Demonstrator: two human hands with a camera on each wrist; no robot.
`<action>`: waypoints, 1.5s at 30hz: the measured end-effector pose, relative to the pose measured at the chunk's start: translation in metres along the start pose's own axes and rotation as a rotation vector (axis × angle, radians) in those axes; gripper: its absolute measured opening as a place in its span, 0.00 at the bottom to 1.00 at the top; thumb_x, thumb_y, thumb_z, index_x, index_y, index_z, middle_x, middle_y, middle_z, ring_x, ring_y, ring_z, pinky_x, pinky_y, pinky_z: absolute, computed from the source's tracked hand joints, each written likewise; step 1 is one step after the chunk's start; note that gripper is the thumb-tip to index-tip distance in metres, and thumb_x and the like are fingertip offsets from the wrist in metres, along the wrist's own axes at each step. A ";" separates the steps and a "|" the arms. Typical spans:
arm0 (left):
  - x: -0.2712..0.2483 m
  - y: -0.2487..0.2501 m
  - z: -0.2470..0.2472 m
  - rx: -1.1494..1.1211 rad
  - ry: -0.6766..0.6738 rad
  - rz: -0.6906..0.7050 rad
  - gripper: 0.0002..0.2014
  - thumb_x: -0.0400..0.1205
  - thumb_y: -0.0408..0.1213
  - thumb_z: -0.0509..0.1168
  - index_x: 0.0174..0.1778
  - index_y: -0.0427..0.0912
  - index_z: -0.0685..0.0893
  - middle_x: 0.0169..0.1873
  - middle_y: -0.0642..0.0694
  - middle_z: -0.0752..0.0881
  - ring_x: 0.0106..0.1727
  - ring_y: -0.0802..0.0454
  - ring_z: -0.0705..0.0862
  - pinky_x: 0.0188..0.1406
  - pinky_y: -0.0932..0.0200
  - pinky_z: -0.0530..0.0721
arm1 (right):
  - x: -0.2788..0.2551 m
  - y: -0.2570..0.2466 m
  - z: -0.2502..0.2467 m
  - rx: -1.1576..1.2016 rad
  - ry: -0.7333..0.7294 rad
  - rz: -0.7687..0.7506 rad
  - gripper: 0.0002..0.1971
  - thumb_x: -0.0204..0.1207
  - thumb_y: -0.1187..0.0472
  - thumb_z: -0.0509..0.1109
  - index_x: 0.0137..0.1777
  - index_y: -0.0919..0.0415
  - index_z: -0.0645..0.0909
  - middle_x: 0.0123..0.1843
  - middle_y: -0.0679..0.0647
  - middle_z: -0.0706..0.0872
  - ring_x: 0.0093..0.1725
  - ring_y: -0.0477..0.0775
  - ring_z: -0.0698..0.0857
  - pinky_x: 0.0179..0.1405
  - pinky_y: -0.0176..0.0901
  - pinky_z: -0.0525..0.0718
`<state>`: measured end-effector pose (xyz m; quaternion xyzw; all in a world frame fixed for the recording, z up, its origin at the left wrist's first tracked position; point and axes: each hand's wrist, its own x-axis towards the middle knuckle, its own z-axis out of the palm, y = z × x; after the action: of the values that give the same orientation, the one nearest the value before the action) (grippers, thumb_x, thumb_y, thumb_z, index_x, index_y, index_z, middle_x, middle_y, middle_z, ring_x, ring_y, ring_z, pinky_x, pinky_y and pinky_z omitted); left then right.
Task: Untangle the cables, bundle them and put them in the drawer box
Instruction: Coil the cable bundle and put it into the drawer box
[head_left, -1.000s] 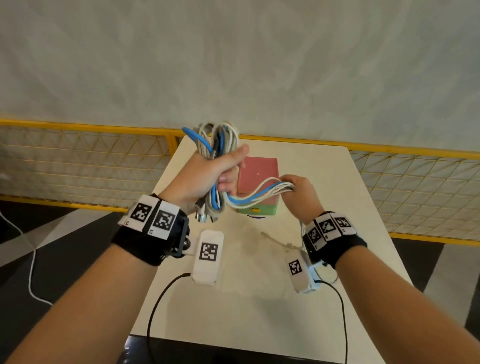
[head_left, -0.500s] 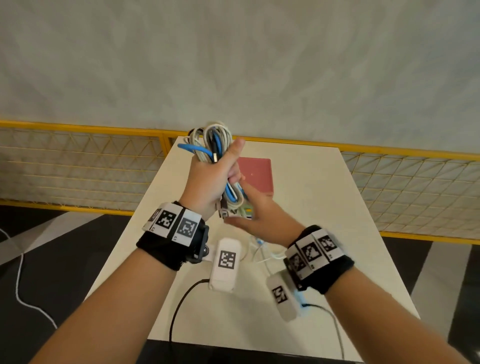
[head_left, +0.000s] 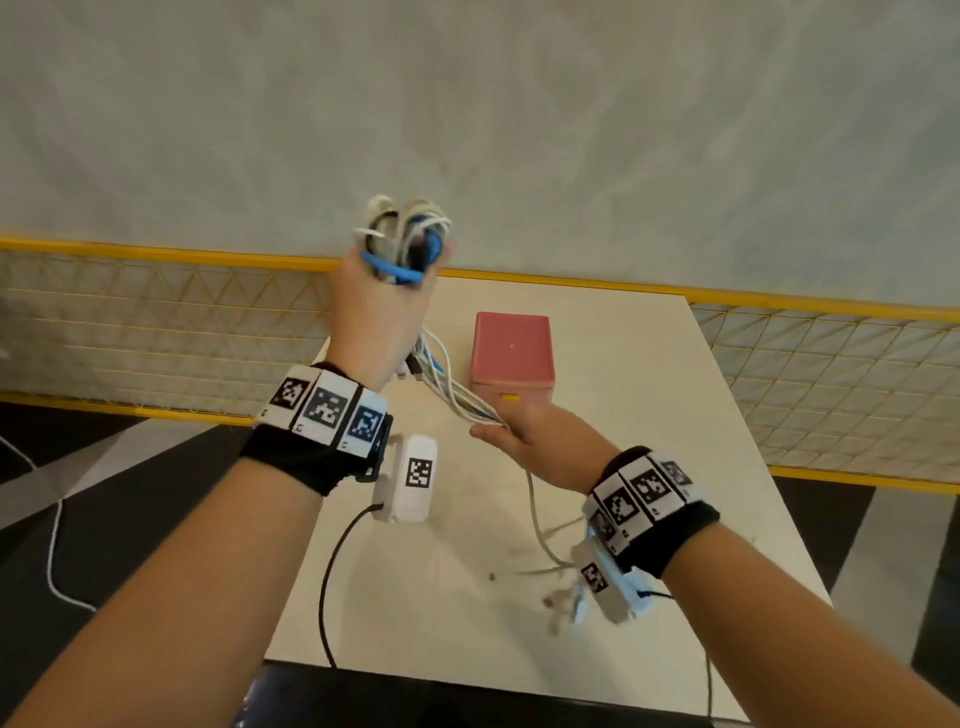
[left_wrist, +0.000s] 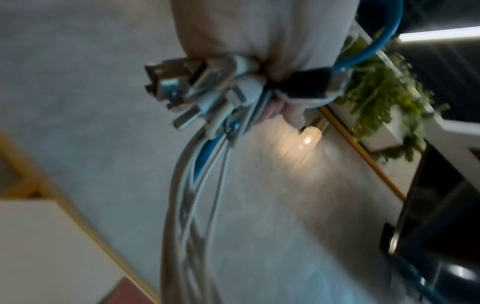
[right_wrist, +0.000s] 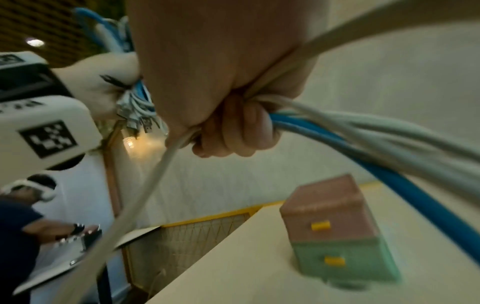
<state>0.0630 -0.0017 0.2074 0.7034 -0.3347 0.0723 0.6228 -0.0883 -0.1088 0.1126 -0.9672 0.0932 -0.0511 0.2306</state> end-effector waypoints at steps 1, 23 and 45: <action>0.000 -0.001 0.000 0.044 -0.083 -0.008 0.11 0.78 0.41 0.75 0.48 0.38 0.85 0.39 0.49 0.89 0.42 0.59 0.88 0.43 0.73 0.82 | -0.001 0.000 -0.007 -0.131 -0.006 -0.033 0.23 0.82 0.39 0.52 0.62 0.54 0.77 0.48 0.53 0.85 0.46 0.55 0.83 0.41 0.47 0.77; -0.062 -0.026 0.016 -0.024 -0.738 -0.334 0.09 0.78 0.42 0.72 0.49 0.41 0.89 0.43 0.34 0.89 0.44 0.46 0.87 0.50 0.48 0.83 | -0.030 0.009 -0.061 0.581 0.164 0.072 0.08 0.78 0.60 0.71 0.56 0.57 0.82 0.40 0.49 0.86 0.35 0.45 0.86 0.39 0.38 0.85; -0.077 -0.030 0.040 -0.106 -0.502 -0.378 0.19 0.71 0.54 0.77 0.41 0.40 0.87 0.27 0.49 0.84 0.30 0.54 0.83 0.33 0.57 0.82 | -0.001 -0.034 -0.029 1.353 0.324 0.326 0.18 0.86 0.59 0.53 0.65 0.64 0.81 0.60 0.63 0.87 0.56 0.55 0.87 0.50 0.45 0.86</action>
<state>0.0087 -0.0091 0.1343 0.7155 -0.3449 -0.2380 0.5590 -0.0880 -0.0915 0.1539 -0.5660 0.2175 -0.2059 0.7681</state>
